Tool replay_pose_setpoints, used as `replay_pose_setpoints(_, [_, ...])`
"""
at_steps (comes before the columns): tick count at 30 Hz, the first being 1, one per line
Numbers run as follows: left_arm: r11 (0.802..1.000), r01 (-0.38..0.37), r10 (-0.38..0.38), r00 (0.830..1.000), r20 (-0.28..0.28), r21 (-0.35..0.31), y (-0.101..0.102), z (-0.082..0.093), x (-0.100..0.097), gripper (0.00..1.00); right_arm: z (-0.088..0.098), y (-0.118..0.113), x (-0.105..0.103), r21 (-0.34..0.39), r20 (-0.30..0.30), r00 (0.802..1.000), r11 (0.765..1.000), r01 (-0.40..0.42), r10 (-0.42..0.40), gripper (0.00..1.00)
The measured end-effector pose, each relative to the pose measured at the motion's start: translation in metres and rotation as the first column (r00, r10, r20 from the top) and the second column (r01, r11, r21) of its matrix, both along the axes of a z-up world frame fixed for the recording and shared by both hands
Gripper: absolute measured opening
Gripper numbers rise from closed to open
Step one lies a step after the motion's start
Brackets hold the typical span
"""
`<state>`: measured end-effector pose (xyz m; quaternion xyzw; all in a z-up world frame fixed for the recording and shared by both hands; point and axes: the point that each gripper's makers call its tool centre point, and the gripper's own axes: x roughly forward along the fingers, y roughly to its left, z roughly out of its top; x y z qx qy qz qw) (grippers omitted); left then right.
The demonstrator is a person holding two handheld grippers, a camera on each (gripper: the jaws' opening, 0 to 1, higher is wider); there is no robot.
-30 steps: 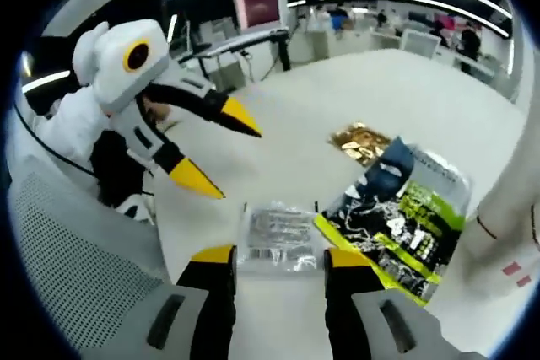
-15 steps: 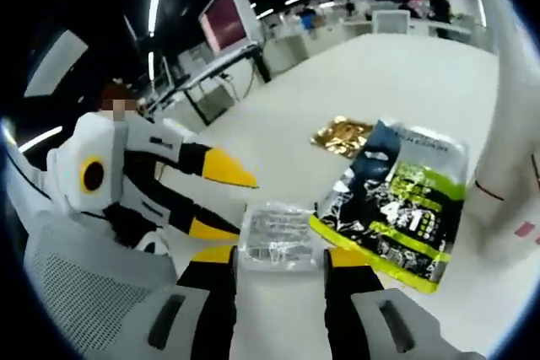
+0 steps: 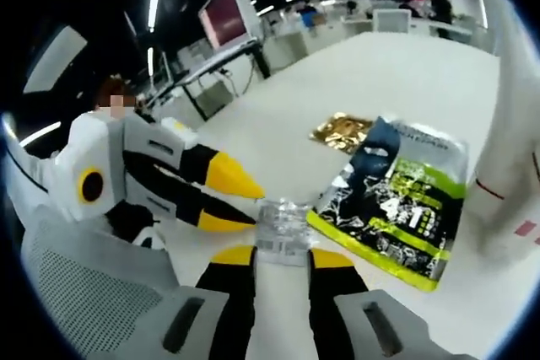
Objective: Arrange the skincare products in the storage area until every visible bottle or jar stands upright without overlapping.
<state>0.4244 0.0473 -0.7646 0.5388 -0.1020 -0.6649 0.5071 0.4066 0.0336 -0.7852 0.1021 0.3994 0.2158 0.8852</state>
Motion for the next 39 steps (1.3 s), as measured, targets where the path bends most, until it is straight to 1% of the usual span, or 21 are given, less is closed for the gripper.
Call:
replay_pose_setpoints(1, [1.0,0.013,-0.013,1.0,0.013,-0.008,-0.002,0.002,-0.001,0.2,0.0,0.001,0.0,0.001,-0.001,1.0,1.0,-0.001,0.001,0.19])
replay_pose_setpoints(3, [0.999,0.033,-0.033,0.999,-0.002,-0.013,-0.003,0.004,-0.006,0.19,0.0,0.001,0.0,-0.002,0.002,1.0,1.0,-0.005,0.005,0.19])
replay_pose_setpoints(5, [0.999,0.054,-0.054,0.998,0.01,-0.004,-0.001,0.004,-0.007,0.2,0.0,0.0,0.0,-0.001,0.0,1.0,1.0,0.0,0.0,0.19])
replay_pose_setpoints(7, [0.999,0.036,-0.037,0.999,0.027,0.013,0.003,0.001,0.0,0.23,0.0,-0.001,0.0,0.0,0.0,1.0,1.0,0.002,-0.002,0.18])
replay_pose_setpoints(10, [0.997,0.057,-0.063,0.989,0.135,0.046,0.011,0.001,0.016,0.28,-0.001,-0.001,0.0,0.003,0.0,1.0,1.0,0.004,-0.004,0.19])
replay_pose_setpoints(11, [0.997,0.061,-0.068,0.986,0.156,0.047,0.013,0.002,0.02,0.31,0.0,-0.001,0.0,0.003,-0.001,1.0,1.0,0.002,-0.002,0.19])
replay_pose_setpoints(12, [0.996,0.06,-0.069,0.985,0.161,0.059,0.016,0.001,0.025,0.32,0.0,0.0,0.0,0.003,-0.001,1.0,1.0,0.0,0.0,0.19])
replay_pose_setpoints(14, [0.99,0.099,-0.119,0.972,0.204,0.104,0.019,-0.001,0.029,0.3,0.0,0.0,0.0,0.002,-0.002,1.0,1.0,-0.001,0.001,0.2])
replay_pose_setpoints(16, [0.984,0.131,-0.158,0.956,0.247,0.121,0.018,-0.002,0.031,0.3,0.0,0.0,0.0,0.004,-0.003,1.0,1.0,0.0,0.0,0.2])
replay_pose_setpoints(19, [0.976,0.178,-0.204,0.949,0.242,0.125,0.013,-0.005,0.024,0.3,0.0,0.0,0.0,0.007,-0.005,1.0,1.0,0.002,-0.002,0.2])
replay_pose_setpoints(21, [0.971,0.201,-0.227,0.944,0.241,0.131,0.011,-0.007,0.021,0.26,0.0,0.001,0.0,0.01,-0.007,1.0,1.0,0.005,-0.005,0.2])
replay_pose_setpoints(23, [0.963,0.233,-0.261,0.933,0.247,0.137,0.009,-0.008,0.017,0.24,0.0,0.001,0.0,0.013,-0.009,1.0,1.0,0.007,-0.007,0.21])
replay_pose_setpoints(25, [0.954,0.264,-0.294,0.916,0.271,0.144,0.008,-0.01,0.015,0.21,0.0,0.0,0.0,0.017,-0.01,1.0,1.0,0.01,-0.01,0.21])
replay_pose_setpoints(26, [0.952,0.27,-0.3,0.917,0.261,0.146,0.008,-0.011,0.014,0.19,0.0,0.0,0.0,0.021,-0.011,1.0,1.0,0.015,-0.015,0.2])
replay_pose_setpoints(27, [0.945,0.29,-0.321,0.911,0.26,0.153,0.008,-0.012,0.011,0.17,0.0,0.0,0.0,0.024,-0.012,1.0,1.0,0.017,-0.016,0.2])
replay_pose_setpoints(28, [0.933,0.322,-0.355,0.897,0.262,0.162,0.009,-0.013,0.007,0.16,0.0,0.0,0.0,0.026,-0.012,1.0,1.0,0.017,-0.017,0.2])
replay_pose_setpoints(30, [0.919,0.355,-0.389,0.889,0.243,0.172,0.011,-0.016,0.0,0.11,0.0,0.0,0.0,0.027,-0.013,1.0,0.999,0.018,-0.018,0.2])
replay_pose_setpoints(31, [0.91,0.369,-0.407,0.879,0.247,0.188,0.013,-0.018,-0.001,0.09,0.0,0.0,0.0,0.027,-0.013,1.0,0.999,0.018,-0.018,0.2])
replay_pose_setpoints(32, [0.912,0.365,-0.404,0.877,0.261,0.186,0.012,-0.018,0.0,0.09,0.0,0.0,0.0,0.027,-0.013,1.0,0.999,0.019,-0.018,0.2])
replay_pose_setpoints(36, [0.913,0.364,-0.402,0.88,0.251,0.187,0.011,-0.017,0.0,0.08,0.001,0.0,0.0,0.032,-0.015,1.0,0.999,0.02,-0.02,0.21])
replay_pose_setpoints(39, [0.918,0.357,-0.388,0.899,0.204,0.171,0.011,-0.012,-0.004,0.06,0.002,0.0,0.0,0.036,-0.019,1.0,0.999,0.016,-0.016,0.24])
